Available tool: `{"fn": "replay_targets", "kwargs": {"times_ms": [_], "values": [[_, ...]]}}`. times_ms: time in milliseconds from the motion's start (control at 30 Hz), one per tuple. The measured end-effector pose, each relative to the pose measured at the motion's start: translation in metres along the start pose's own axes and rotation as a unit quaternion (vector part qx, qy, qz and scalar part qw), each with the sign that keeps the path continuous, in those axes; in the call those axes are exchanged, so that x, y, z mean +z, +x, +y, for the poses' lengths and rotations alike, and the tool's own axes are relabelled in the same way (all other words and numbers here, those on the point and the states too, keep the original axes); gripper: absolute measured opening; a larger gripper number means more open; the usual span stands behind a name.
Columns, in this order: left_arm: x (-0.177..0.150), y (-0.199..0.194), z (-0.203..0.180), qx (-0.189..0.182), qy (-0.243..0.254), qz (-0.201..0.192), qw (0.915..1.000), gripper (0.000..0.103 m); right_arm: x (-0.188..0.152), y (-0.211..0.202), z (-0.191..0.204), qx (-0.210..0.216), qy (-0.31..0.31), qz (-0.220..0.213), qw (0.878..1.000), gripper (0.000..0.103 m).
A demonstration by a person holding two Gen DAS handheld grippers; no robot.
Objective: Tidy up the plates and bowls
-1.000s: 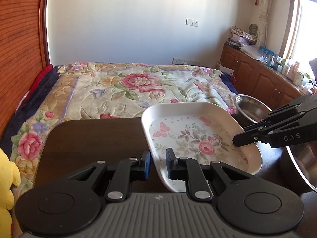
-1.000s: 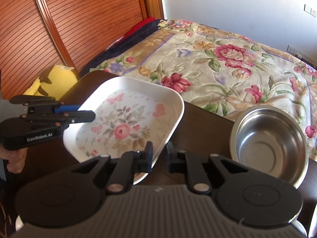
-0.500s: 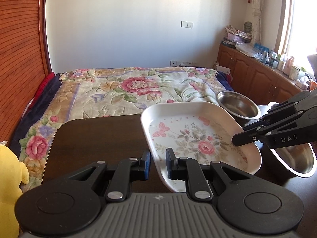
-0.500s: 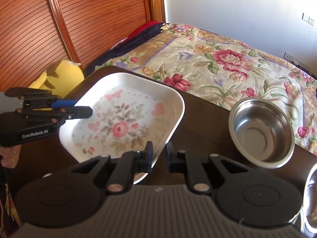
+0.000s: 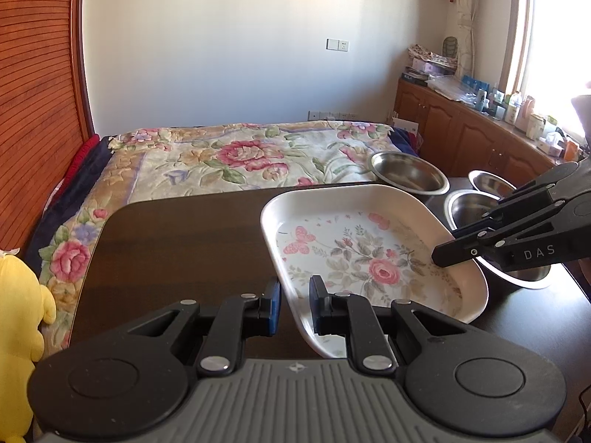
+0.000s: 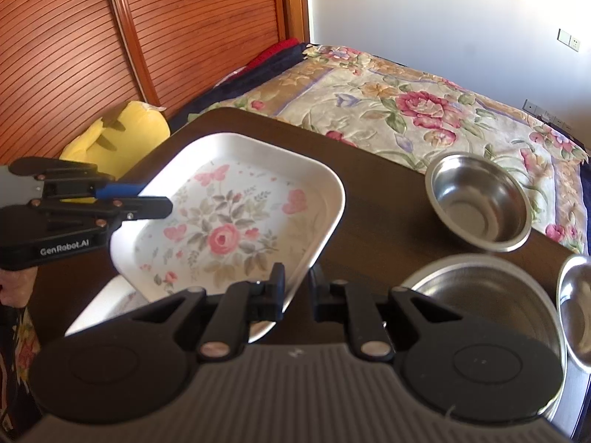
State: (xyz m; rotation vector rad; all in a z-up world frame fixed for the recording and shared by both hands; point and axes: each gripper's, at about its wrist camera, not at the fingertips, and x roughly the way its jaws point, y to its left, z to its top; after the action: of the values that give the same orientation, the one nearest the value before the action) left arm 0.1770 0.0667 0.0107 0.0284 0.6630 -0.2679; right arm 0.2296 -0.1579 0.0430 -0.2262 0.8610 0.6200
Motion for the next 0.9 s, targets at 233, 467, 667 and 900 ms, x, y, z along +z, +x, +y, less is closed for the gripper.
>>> {"fn": "replay_targets", "kwargs": {"times_ms": [233, 467, 667, 900], "values": [[-0.011, -0.021, -0.013, -0.005, 0.006, -0.005, 1.0, 0.016, -0.015, -0.015, 0.011, -0.005, 0.002, -0.005, 1.0, 0.015], [-0.02, -0.04, -0.023, -0.005, 0.013, -0.009, 0.9999, 0.016, -0.03, -0.035, 0.022, -0.009, -0.006, -0.012, 1.0, 0.015], [-0.033, -0.055, -0.025, -0.012, 0.008, -0.009, 0.9998, 0.016, -0.041, -0.044, 0.027, -0.004, -0.003, -0.019, 1.0, 0.015], [-0.056, -0.065, -0.022, -0.015, -0.003, 0.005, 0.9999, 0.016, -0.057, -0.045, 0.039, 0.016, -0.005, -0.022, 1.0, 0.016]]}}
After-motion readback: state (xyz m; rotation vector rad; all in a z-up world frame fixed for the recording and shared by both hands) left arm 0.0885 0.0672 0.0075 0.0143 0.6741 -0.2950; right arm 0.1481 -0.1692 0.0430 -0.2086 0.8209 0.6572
